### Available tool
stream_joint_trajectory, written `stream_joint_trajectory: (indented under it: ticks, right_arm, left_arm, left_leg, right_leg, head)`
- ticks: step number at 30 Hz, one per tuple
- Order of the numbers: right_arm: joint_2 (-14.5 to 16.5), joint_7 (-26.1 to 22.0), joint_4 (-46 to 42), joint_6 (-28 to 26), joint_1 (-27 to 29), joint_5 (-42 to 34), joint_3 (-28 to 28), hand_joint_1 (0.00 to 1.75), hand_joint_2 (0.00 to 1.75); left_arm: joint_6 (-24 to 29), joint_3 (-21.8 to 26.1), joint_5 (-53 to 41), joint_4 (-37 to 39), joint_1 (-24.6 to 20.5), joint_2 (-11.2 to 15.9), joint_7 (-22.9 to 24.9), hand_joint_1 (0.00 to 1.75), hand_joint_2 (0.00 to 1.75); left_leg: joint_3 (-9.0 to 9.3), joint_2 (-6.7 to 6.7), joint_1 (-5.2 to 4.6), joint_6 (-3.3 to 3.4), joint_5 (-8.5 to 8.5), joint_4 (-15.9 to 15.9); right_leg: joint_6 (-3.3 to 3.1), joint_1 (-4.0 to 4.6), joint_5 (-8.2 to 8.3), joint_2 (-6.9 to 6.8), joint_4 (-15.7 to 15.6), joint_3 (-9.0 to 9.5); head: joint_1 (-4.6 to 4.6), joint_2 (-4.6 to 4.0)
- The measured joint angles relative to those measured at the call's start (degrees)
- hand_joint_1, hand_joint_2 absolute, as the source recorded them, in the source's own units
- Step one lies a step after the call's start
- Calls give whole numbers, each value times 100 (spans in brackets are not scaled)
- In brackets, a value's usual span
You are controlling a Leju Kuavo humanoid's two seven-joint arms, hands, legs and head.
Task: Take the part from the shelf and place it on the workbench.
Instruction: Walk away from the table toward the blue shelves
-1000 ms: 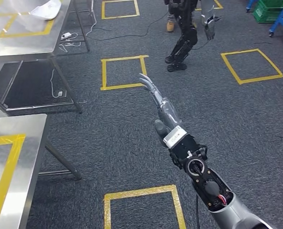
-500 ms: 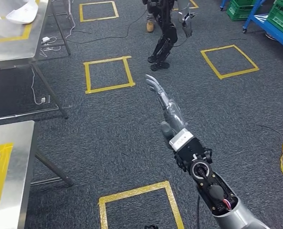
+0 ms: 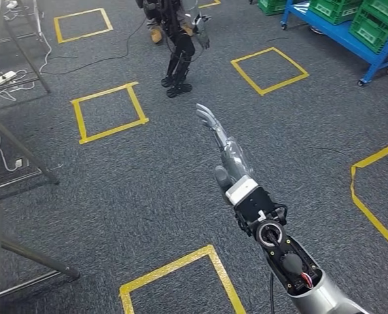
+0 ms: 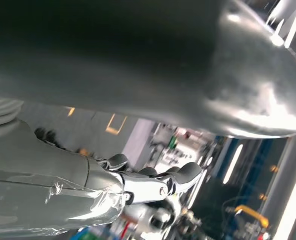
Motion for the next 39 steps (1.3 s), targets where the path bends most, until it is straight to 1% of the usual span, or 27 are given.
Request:
stream_joint_trajectory:
  ticks: [2, 3, 5, 6, 8, 10, 11, 12, 13, 14, 16, 18, 19, 21, 23, 25, 26, 27, 28, 29, 30, 32, 33, 34, 36, 38, 39]
  right_arm:
    - [0, -17, -24, -25, 70, 7, -86, 0, 0]
    - [0, -28, -45, -39, 113, 18, -135, 0, 0]
    - [-2, -39, -103, -70, 220, 61, -250, 0, 0]
    - [-10, -41, -141, -85, 279, 82, -312, 0, 0]
    - [-34, -44, -220, -110, 351, 100, -423, 0, 0]
    - [-55, -46, -270, -118, 388, 100, -509, 0, 0]
    - [-62, -46, -284, -119, 414, 100, -543, 0, 0]
    - [-70, -45, -293, -119, 444, 100, -571, 0, 0]
    - [-79, -45, -302, -119, 468, 100, -596, 0, 0]
    - [-85, -45, -314, -119, 483, 100, -618, 0, 0]
    - [-96, -45, -342, -119, 487, 100, -660, 0, 0]
    - [-100, -45, -368, -119, 491, 99, -686, 0, 0]
    - [-101, -45, -375, -119, 497, 99, -694, 0, 0]
    - [-104, -45, -393, -119, 510, 99, -717, 0, 0]
    - [-109, -47, -424, -119, 506, 99, -738, 0, 0]
    - [-109, -48, -446, -117, 506, 99, -743, 0, 0]
    - [-109, -46, -449, -115, 510, 100, -744, 0, 0]
    - [-109, -45, -449, -113, 514, 100, -744, 0, 0]
    - [-109, -45, -449, -112, 516, 100, -745, 0, 0]
    - [-109, -43, -450, -112, 517, 100, -747, 0, 0]
    - [-109, -39, -451, -112, 516, 100, -748, 0, 0]
    - [-109, -31, -453, -112, 517, 100, -750, 0, 0]
    - [-109, -26, -454, -111, 521, 101, -751, 0, 0]
    - [-109, -22, -454, -110, 526, 101, -753, 0, 0]
    - [-110, -15, -454, -106, 541, 105, -760, 0, 0]
    - [-116, -17, -456, -103, 553, 110, -769, 0, 0]
    - [-120, -19, -457, -104, 556, 115, -773, 0, 0]
  left_arm:
    - [4, -1, -27, 1, -5, 28, 0, 0, 0]
    - [5, -3, -46, 2, -10, 40, 0, 0, 0]
    - [5, -7, -90, 2, -29, 50, 0, 0, 0]
    - [5, -8, -107, 2, -37, 49, 0, 0, 0]
    - [3, -10, -126, 2, -39, 49, -1, 0, 0]
    - [0, -13, -131, 2, -25, 52, -2, 0, 0]
    - [-1, -13, -131, 2, -20, 55, -2, 0, 0]
    - [-1, -13, -131, 2, -19, 57, -2, 0, 0]
    - [-2, -14, -131, 2, -21, 59, -2, 0, 0]
    - [-2, -14, -131, 2, -23, 58, -2, 0, 0]
    - [-3, -15, -131, 2, -27, 62, -2, 0, 0]
    - [-3, -16, -131, 2, -32, 75, -2, 0, 0]
    - [-3, -17, -131, 2, -37, 83, -2, 0, 0]
    - [-3, -17, -131, 2, -52, 82, -2, 0, 0]
    - [-3, -18, -131, 2, -60, 81, -2, 0, 0]
    - [-3, -19, -131, 2, -57, 80, -2, 0, 0]
    - [-3, -20, -131, 2, -52, 80, -2, 0, 0]
    - [-3, -20, -131, 2, -44, 80, -2, 0, 0]
    - [-3, -21, -131, 2, -37, 80, -2, 0, 0]
    - [-3, -21, -131, 2, -31, 80, -2, 0, 0]
    - [-3, -22, -131, 2, -28, 81, -2, 0, 0]
    - [-2, -22, -131, 2, -30, 99, -2, 0, 0]
    - [-1, -22, -131, 2, -32, 110, -2, 0, 0]
    - [2, -22, -133, 2, -38, 120, -2, 0, 0]
    - [7, -22, -143, 2, -55, 126, -2, 0, 0]
    - [24, -22, -153, 2, -63, 126, -2, 0, 0]
    - [33, -22, -155, 2, -58, 126, -2, 0, 0]
  left_leg:
    - [344, -205, -9, 58, 322, -780]
    - [434, -265, -18, 72, 377, -982]
    - [470, -197, -32, 88, 382, -1062]
    - [488, -135, -27, 110, 395, -1094]
    - [524, -7, -7, 165, 427, -1168]
    - [537, 124, -9, 200, 431, -1193]
    - [536, 190, -12, 207, 427, -1191]
    - [536, 254, -11, 203, 422, -1189]
    - [539, 312, -10, 193, 415, -1186]
    - [545, 366, -5, 177, 403, -1179]
    - [563, 464, -6, 118, 359, -1139]
    - [575, 547, -33, 54, 309, -1086]
    - [580, 586, -47, 29, 296, -1076]
    - [597, 652, -33, -21, 277, -1074]
    - [515, 498, 3, -78, 103, -838]
    - [186, 232, 19, -106, -280, -110]
    - [-34, 164, 19, -107, -456, 329]
    - [-213, 133, 17, -99, -546, 660]
    - [-299, 119, 14, -80, -518, 776]
    - [-268, 102, 7, -50, -373, 642]
    - [-131, 55, -3, -11, -151, 292]
    - [243, -184, -24, 67, 252, -574]
    - [366, -274, -37, 88, 350, -856]
    - [427, -323, -49, 100, 382, -997]
    - [450, -221, -54, 121, 396, -1061]
    - [482, -92, -31, 163, 435, -1140]
    - [494, -22, -18, 184, 452, -1177]
  right_leg:
    - [24, 13, 6, 126, 8, -10]
    - [46, 12, 11, 180, 9, -22]
    - [109, 1, 29, 285, -5, -43]
    - [137, -5, 16, 266, 14, -53]
    - [184, 11, -171, 47, 293, -185]
    - [224, 11, -572, -235, 1044, -534]
    - [245, -4, -738, -295, 1442, -722]
    - [265, -25, -811, -328, 1702, -843]
    - [283, -48, -769, -350, 1736, -853]
    - [298, -70, -627, -380, 1530, -742]
    - [318, -85, -267, -574, 698, -305]
    - [266, -71, -104, -709, 146, -26]
    - [225, -54, -114, -706, 87, -8]
    - [135, -48, -95, -571, 78, -17]
    - [66, -58, -67, -465, 60, -16]
    - [24, -61, -49, -364, 53, -20]
    - [10, -52, -46, -308, 53, -24]
    - [2, -41, -44, -242, 53, -26]
    - [-2, -30, -43, -171, 53, -24]
    - [-3, -23, -41, -98, 53, -20]
    - [-2, -19, -39, -28, 53, -14]
    - [12, -17, -35, 93, 57, -14]
    - [29, -16, -31, 149, 58, -21]
    - [53, -19, -25, 202, 57, -32]
    - [113, -22, -10, 297, 47, -54]
    - [157, -7, -127, 134, 199, -137]
    - [175, 1, -284, -15, 443, -249]
  head:
    - [-7, 0]
    - [-8, 0]
    - [-8, 0]
    - [-5, 0]
    - [35, 0]
    - [92, 0]
    - [112, 0]
    - [125, 0]
    - [138, 0]
    - [152, 0]
    - [193, 0]
    - [208, 0]
    - [192, 0]
    - [135, 0]
    - [100, 0]
    - [46, 0]
    - [24, 0]
    - [10, 0]
    - [3, 0]
    - [1, 0]
    - [-2, 0]
    - [-8, 0]
    - [-7, 0]
    - [-8, 0]
    - [-5, 0]
    - [20, 0]
    - [48, 0]
